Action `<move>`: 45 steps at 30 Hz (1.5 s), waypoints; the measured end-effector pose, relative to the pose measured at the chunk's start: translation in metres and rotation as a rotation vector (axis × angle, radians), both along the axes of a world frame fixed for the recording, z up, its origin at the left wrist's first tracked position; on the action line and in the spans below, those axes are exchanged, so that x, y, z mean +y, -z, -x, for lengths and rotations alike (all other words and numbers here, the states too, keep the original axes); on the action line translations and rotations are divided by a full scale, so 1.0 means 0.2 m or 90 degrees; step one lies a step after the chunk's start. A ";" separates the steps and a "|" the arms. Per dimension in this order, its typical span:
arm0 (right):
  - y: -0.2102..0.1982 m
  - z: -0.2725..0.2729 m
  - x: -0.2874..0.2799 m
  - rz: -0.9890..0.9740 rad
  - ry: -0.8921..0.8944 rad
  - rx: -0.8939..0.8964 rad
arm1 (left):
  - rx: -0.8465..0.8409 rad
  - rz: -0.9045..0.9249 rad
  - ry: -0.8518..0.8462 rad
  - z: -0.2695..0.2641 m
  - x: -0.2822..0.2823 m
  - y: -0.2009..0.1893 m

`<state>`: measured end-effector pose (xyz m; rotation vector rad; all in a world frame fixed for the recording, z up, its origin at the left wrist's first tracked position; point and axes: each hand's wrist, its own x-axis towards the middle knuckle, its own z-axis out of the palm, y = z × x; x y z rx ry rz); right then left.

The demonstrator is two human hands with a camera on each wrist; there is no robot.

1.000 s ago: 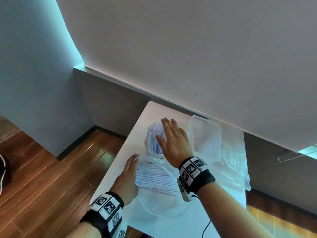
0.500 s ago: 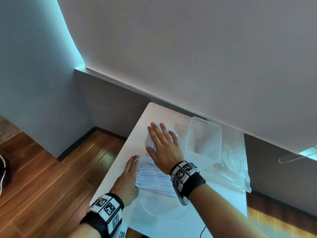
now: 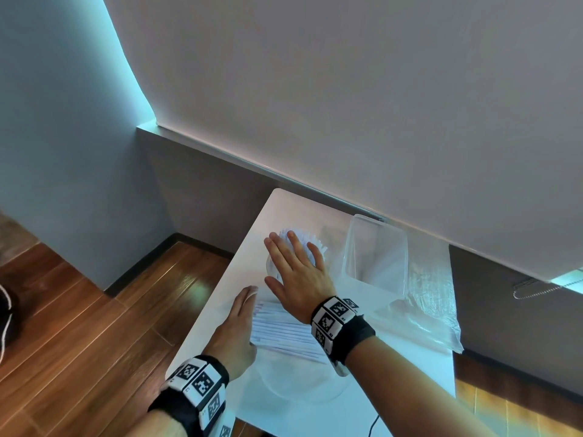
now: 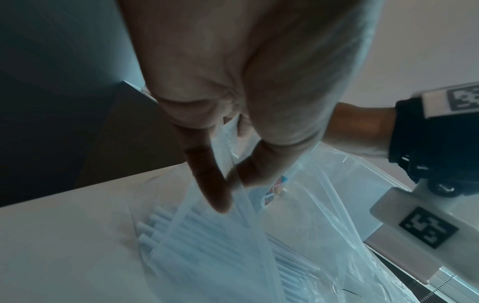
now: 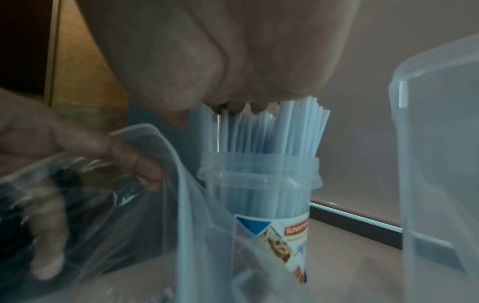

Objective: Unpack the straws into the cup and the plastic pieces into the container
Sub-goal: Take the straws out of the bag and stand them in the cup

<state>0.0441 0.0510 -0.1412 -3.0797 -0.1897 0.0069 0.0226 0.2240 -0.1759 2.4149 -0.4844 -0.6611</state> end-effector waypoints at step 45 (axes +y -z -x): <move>0.65 0.33 0.20 0.042 0.123 0.229 | -0.033 0.025 0.017 0.01 0.08 0.05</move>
